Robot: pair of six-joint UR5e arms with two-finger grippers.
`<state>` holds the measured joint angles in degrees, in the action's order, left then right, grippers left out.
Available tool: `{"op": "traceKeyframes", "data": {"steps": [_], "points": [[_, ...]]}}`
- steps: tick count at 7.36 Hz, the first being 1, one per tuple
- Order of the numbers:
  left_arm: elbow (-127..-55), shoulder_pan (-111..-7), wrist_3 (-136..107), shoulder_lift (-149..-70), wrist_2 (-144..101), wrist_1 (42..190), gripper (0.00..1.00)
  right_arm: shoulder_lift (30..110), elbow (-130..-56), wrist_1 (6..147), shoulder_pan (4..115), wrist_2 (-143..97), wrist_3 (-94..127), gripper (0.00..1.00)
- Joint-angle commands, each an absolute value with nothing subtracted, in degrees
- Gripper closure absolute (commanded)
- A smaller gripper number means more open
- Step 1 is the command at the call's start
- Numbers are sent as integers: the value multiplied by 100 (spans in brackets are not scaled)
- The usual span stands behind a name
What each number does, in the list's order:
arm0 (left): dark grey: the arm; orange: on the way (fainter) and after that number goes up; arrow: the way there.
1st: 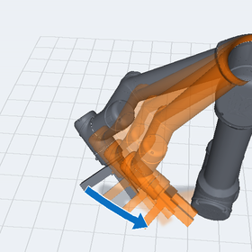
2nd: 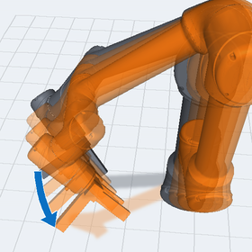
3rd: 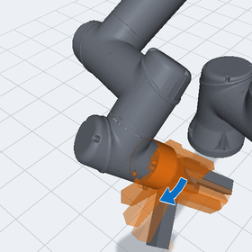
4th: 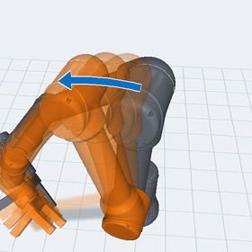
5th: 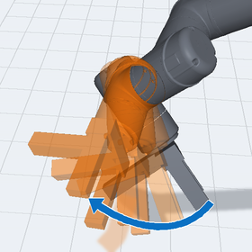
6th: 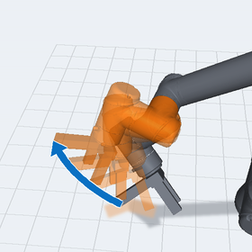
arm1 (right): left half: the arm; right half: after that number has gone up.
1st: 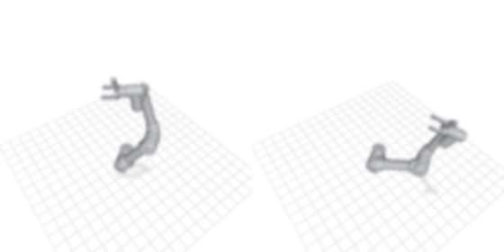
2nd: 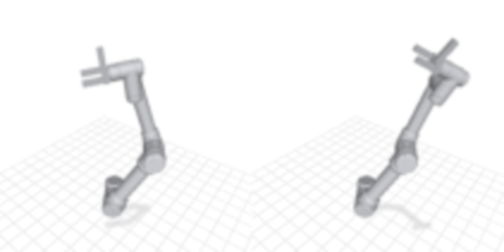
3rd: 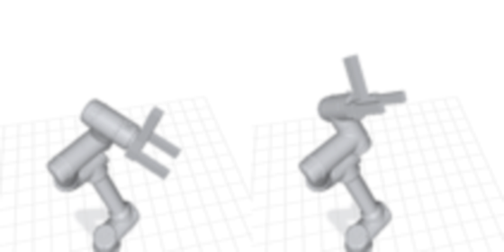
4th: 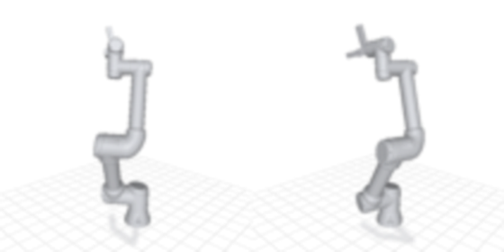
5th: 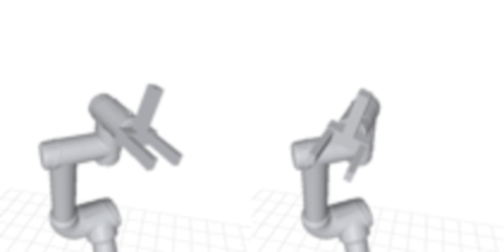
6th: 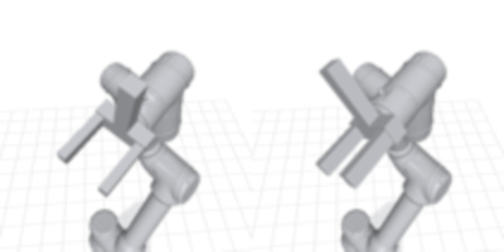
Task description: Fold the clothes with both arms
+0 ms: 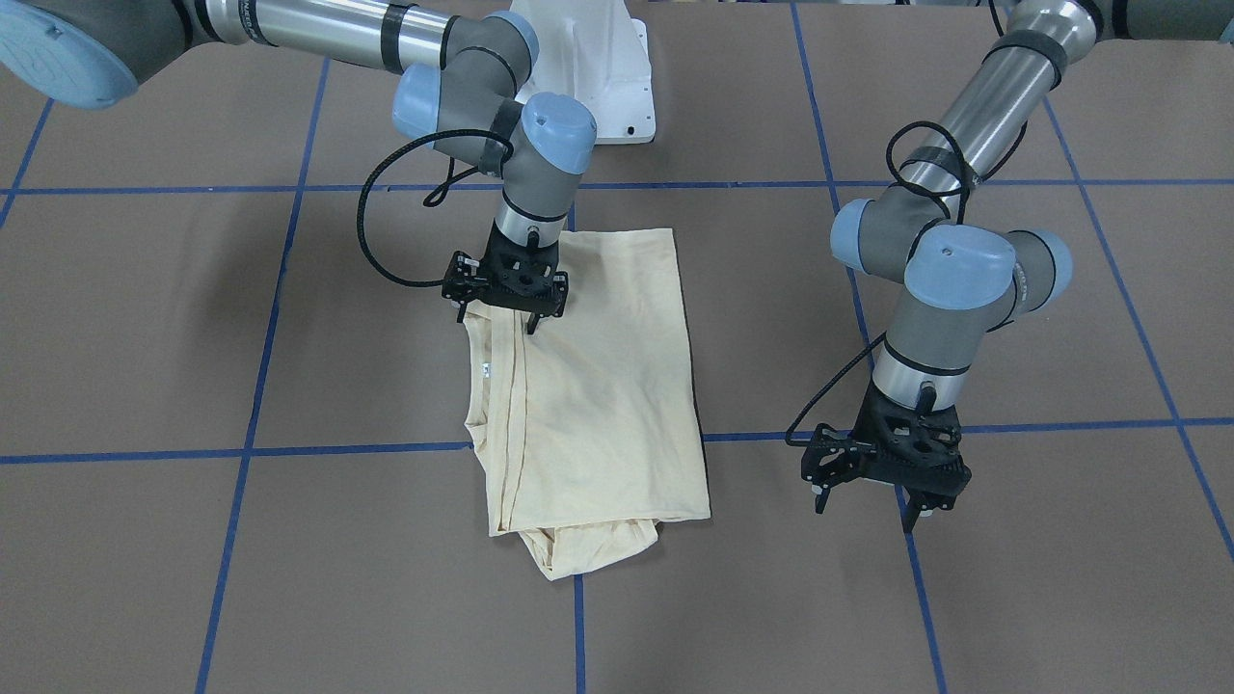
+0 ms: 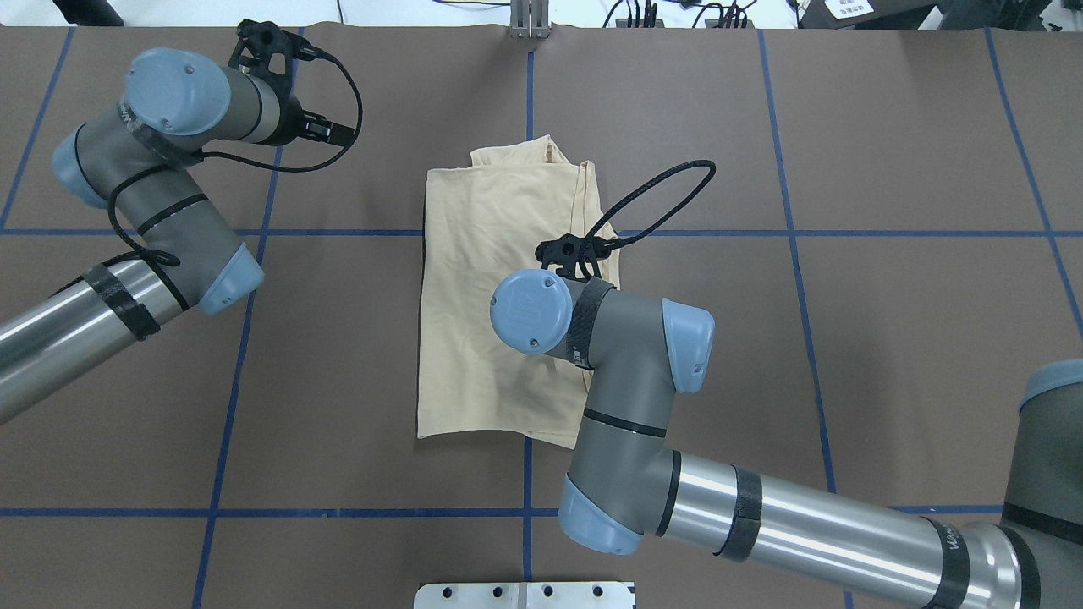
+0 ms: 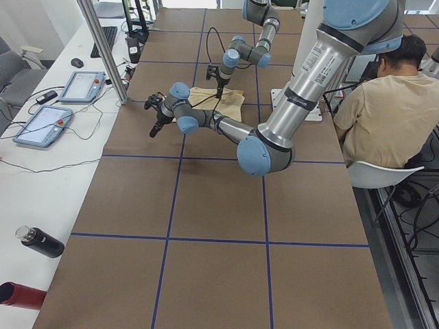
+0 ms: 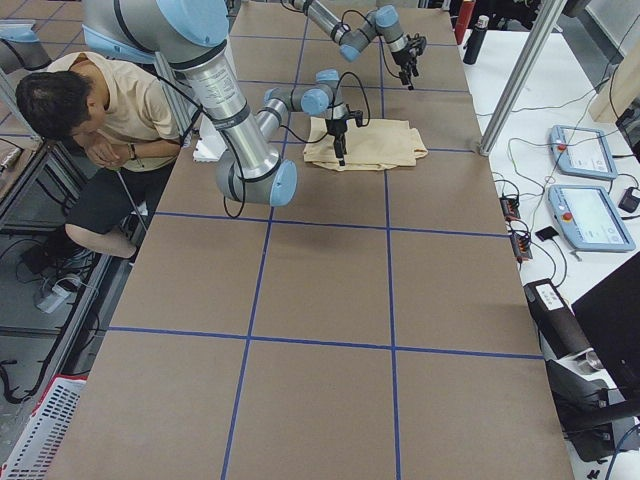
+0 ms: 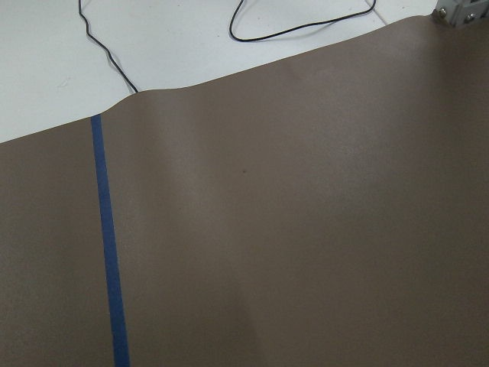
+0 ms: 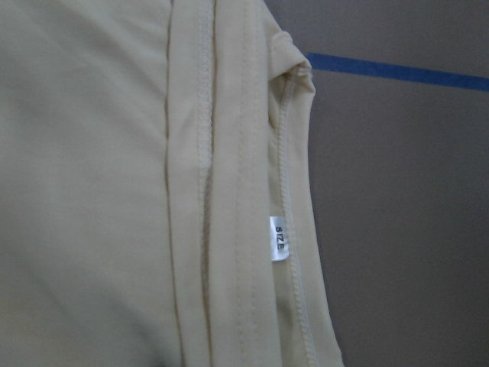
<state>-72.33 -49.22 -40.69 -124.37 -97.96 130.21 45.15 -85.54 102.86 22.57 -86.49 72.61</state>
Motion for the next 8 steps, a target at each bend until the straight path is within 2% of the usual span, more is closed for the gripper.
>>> {"op": "traceKeyframes", "data": {"steps": [1,8], "points": [[-7233,-4922,-4069,-12437,-9800,13017,0,4518,-8578,10397,2329,-8648,7102,0],[-7225,-4904,-4069,-12437,-9800,13017,0,4570,-8587,10695,2416,-8648,6707,0]]}}
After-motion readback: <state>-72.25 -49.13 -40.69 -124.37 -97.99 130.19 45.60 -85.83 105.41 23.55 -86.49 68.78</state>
